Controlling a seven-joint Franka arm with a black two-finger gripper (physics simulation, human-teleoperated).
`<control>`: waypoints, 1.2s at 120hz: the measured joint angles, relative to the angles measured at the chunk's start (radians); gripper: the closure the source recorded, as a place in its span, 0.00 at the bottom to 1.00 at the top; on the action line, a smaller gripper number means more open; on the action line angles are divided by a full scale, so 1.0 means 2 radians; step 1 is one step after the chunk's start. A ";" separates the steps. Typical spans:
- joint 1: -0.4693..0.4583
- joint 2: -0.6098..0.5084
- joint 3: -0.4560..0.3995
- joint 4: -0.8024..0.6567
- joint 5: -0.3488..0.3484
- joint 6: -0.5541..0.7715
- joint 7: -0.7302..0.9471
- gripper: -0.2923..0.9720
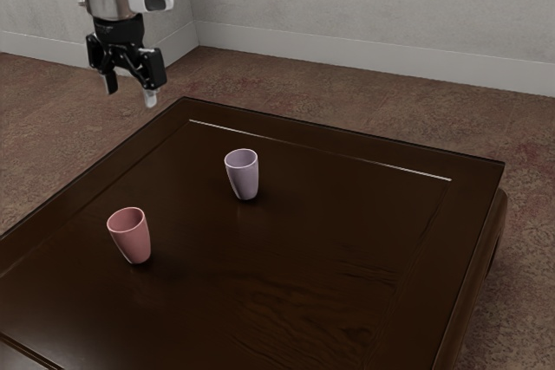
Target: Place the left cup onto the right cup
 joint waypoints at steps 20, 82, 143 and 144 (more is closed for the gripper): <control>0.004 -0.019 -0.006 -0.048 -0.002 0.026 0.003 0.23; 0.034 0.011 0.038 -0.286 -0.005 0.285 0.027 0.23; -0.005 -0.017 0.032 -0.366 -0.016 0.385 0.046 0.23; -0.005 -0.016 0.032 -0.366 -0.016 0.385 0.046 0.23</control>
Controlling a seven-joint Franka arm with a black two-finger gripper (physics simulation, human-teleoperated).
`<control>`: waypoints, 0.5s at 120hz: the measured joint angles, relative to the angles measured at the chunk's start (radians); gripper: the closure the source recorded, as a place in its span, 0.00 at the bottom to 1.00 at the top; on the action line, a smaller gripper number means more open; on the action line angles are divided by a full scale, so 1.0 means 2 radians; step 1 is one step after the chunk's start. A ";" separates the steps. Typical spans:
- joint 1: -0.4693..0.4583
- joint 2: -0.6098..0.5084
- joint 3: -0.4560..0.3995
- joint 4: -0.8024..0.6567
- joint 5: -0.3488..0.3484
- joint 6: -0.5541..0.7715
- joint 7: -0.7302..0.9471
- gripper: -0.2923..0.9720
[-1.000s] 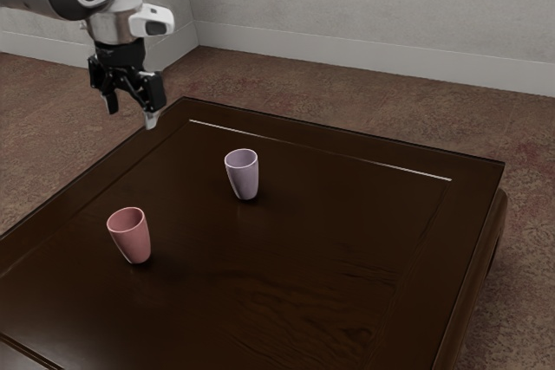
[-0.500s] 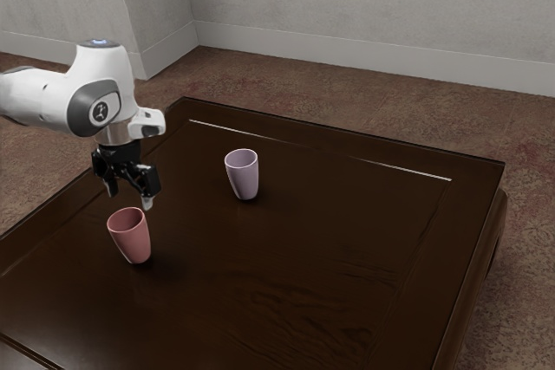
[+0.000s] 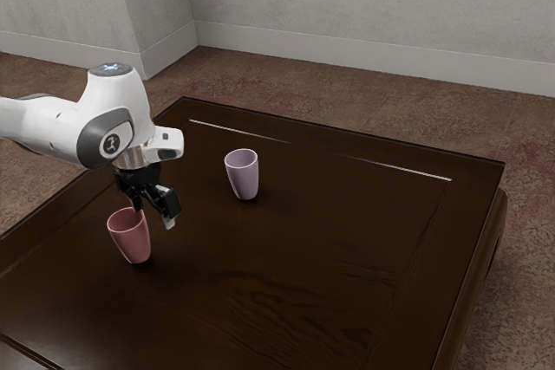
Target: Place the left cup onto the right cup
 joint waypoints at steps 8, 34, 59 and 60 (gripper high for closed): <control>0.001 0.004 0.003 0.001 0.000 0.004 0.000 0.23; 0.027 -0.012 0.022 -0.014 0.000 0.003 0.000 0.23; 0.027 -0.013 0.016 -0.021 0.000 0.004 -0.005 0.23; 0.026 -0.012 0.016 -0.021 0.000 0.004 -0.005 0.23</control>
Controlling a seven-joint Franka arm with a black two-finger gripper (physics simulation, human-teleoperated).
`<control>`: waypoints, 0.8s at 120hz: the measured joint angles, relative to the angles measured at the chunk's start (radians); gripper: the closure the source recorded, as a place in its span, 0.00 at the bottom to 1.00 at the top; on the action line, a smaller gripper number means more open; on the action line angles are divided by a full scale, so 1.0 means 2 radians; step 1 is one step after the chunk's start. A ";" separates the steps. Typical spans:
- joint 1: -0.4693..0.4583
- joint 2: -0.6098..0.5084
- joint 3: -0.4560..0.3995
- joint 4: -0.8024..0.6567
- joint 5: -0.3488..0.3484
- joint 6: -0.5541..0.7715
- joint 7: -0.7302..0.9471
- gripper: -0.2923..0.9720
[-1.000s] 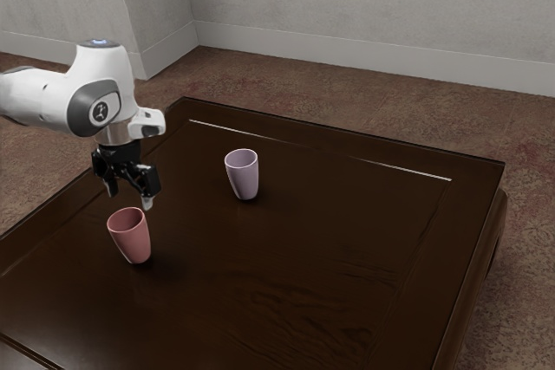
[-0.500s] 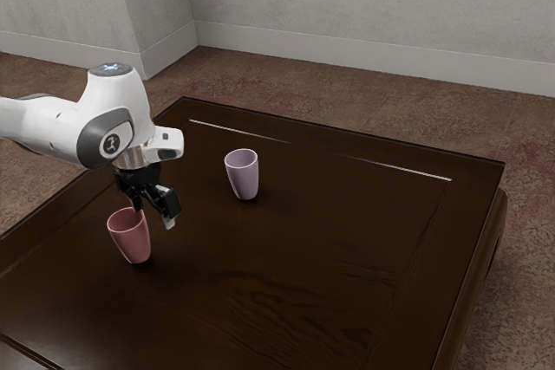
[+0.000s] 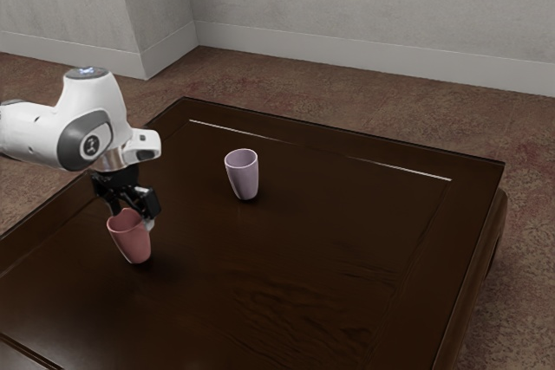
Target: Place the left cup onto the right cup
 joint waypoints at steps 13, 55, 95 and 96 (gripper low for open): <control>-0.003 0.010 0.000 0.000 0.000 0.004 -0.002 0.23; 0.003 0.052 0.000 0.001 0.000 0.036 -0.008 0.29; -0.001 0.054 0.004 0.002 0.000 0.045 -0.010 0.73; -0.001 0.054 0.004 0.002 0.000 0.045 -0.010 0.74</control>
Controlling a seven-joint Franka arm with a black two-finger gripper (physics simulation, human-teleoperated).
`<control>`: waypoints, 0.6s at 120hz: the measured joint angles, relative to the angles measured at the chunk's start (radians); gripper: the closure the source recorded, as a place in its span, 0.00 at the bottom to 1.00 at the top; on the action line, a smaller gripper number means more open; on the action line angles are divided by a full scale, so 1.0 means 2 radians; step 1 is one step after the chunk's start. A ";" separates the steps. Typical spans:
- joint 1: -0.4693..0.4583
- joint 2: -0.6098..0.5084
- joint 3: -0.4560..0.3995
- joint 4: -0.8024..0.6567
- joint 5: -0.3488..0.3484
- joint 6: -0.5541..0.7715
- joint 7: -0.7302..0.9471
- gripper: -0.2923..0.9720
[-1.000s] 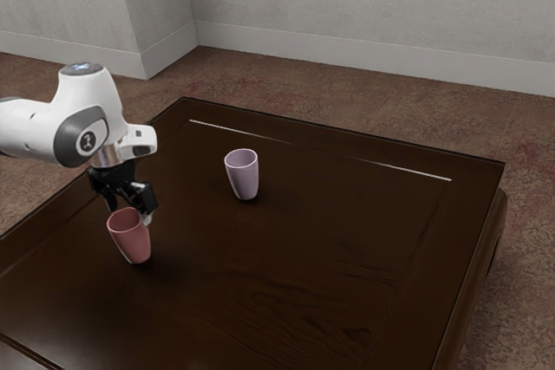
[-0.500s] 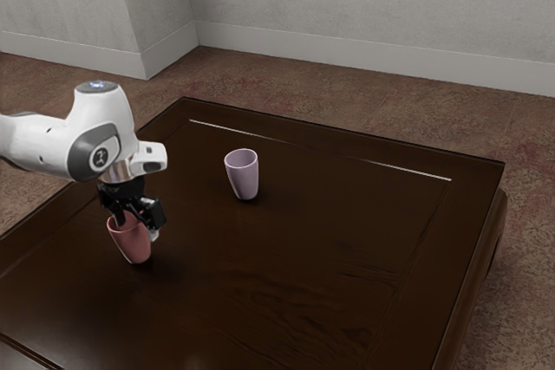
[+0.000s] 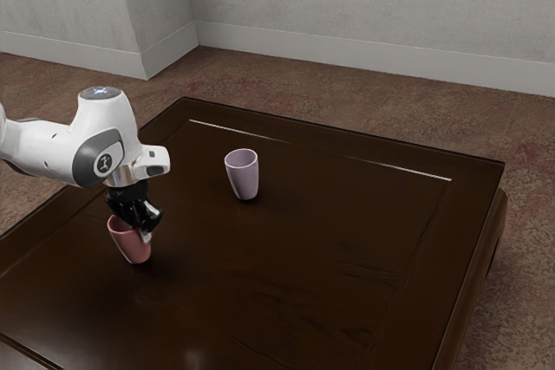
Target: Place the left cup onto the right cup
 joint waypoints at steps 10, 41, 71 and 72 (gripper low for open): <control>0.002 0.004 0.002 -0.001 0.000 0.000 0.000 0.78; 0.009 0.002 0.004 -0.001 0.002 -0.003 -0.002 0.83; 0.011 -0.042 -0.005 0.035 0.007 -0.041 -0.008 0.84; 0.013 -0.043 -0.006 0.038 0.008 -0.044 -0.008 0.84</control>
